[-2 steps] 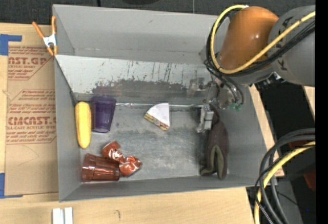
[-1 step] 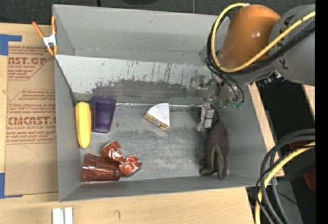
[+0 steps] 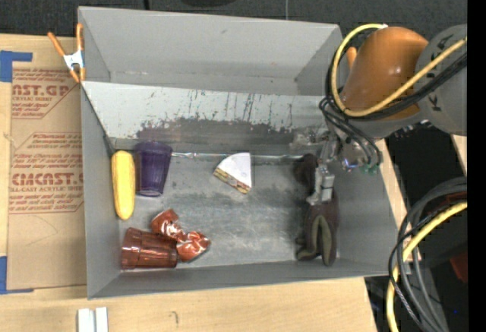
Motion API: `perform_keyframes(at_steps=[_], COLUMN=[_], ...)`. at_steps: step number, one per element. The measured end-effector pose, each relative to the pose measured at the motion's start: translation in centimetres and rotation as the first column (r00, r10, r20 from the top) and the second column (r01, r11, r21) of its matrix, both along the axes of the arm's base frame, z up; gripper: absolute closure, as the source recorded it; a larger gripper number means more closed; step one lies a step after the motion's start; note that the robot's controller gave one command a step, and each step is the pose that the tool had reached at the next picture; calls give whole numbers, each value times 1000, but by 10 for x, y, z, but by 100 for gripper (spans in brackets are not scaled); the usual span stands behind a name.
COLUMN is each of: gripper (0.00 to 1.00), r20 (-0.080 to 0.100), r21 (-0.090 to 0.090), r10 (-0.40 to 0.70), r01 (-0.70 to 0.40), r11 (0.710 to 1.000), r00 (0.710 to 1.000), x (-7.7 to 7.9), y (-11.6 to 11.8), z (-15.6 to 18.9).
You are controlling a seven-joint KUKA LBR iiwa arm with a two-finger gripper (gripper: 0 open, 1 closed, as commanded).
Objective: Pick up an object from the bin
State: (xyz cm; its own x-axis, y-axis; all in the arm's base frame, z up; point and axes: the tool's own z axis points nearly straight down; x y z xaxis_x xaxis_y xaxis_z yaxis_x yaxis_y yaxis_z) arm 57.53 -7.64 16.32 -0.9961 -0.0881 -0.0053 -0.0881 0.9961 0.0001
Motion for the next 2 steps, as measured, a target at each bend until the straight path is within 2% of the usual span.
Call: perform_keyframes(at_steps=[1,2], gripper=[0,0], r20=[-3,-1], r21=[-1,0], r10=[-45,62], r01=[45,-62], r11=[999,998], r00=[999,998], x=[-13,-13], y=[-25,-38], z=[-26,-63])
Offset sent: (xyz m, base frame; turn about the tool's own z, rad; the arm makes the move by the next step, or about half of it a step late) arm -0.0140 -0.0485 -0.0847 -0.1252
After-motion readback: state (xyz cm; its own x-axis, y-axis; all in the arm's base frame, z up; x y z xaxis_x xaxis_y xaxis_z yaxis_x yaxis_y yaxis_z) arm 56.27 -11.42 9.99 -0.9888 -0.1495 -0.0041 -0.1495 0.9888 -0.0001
